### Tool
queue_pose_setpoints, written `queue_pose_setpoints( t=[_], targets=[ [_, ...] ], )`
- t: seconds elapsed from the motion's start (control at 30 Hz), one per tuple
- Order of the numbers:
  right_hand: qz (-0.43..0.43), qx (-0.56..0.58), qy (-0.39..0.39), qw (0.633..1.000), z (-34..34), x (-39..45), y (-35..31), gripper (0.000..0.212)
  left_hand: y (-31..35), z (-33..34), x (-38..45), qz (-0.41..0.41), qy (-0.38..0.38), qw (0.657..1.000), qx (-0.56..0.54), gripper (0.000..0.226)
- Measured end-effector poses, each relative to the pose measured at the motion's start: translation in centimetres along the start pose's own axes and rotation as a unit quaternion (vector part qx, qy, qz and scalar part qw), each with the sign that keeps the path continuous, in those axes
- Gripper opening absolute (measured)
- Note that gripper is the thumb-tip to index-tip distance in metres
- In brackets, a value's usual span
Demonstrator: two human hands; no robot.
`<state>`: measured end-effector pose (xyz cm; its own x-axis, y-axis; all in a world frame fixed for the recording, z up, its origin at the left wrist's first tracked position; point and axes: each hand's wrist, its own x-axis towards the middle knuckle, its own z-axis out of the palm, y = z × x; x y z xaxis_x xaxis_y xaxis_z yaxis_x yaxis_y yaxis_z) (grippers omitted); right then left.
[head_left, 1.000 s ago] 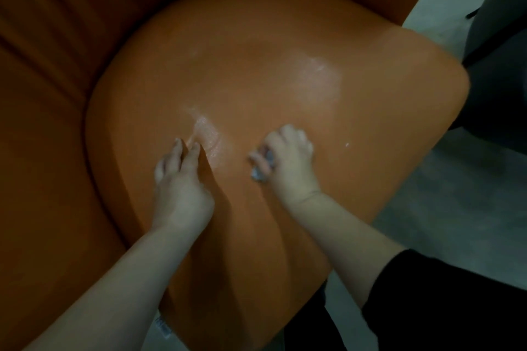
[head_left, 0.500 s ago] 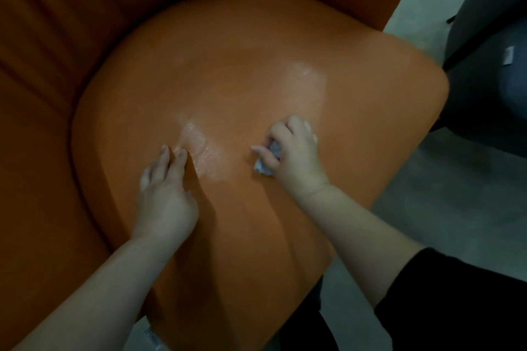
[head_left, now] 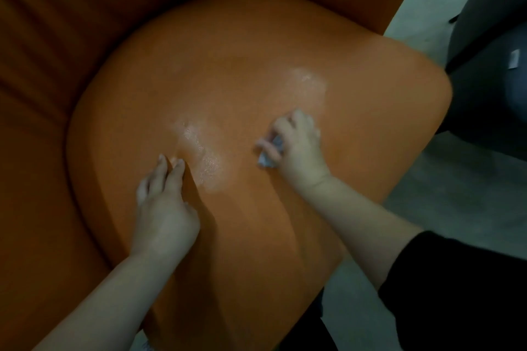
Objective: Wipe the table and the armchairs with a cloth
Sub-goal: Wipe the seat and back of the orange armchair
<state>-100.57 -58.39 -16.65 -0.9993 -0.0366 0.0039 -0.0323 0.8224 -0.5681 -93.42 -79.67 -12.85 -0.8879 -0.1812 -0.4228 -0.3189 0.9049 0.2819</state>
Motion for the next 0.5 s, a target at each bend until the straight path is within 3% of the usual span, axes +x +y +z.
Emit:
queue_pose_setpoints(
  t=[0.13,0.3,0.33,0.4,0.5],
  targets=[
    [0.1,-0.052,0.07,0.991,-1.4,3.2,2.7,0.033,0.7,-0.4,0.1,-0.022,-0.004,1.0,0.005,0.071],
    [-0.12,-0.048,-0.097,0.987,1.3,0.8,-1.8,0.039,1.8,-1.2,1.1,-0.042,-0.001,0.999,0.032,0.065],
    [-0.12,-0.061,-0.108,0.985,0.8,1.7,-1.5,0.038,1.8,-1.4,1.5,-0.041,-0.001,0.999,0.03,0.065],
    [-0.056,-0.09,-0.052,0.993,-0.6,5.2,1.1,0.036,1.7,-1.8,2.2,-0.037,-0.003,0.999,0.027,0.067],
    [0.094,-0.079,0.118,0.986,-2.0,10.3,2.6,0.032,1.1,-2.5,3.3,-0.044,-0.004,0.999,0.02,0.071]
  ],
)
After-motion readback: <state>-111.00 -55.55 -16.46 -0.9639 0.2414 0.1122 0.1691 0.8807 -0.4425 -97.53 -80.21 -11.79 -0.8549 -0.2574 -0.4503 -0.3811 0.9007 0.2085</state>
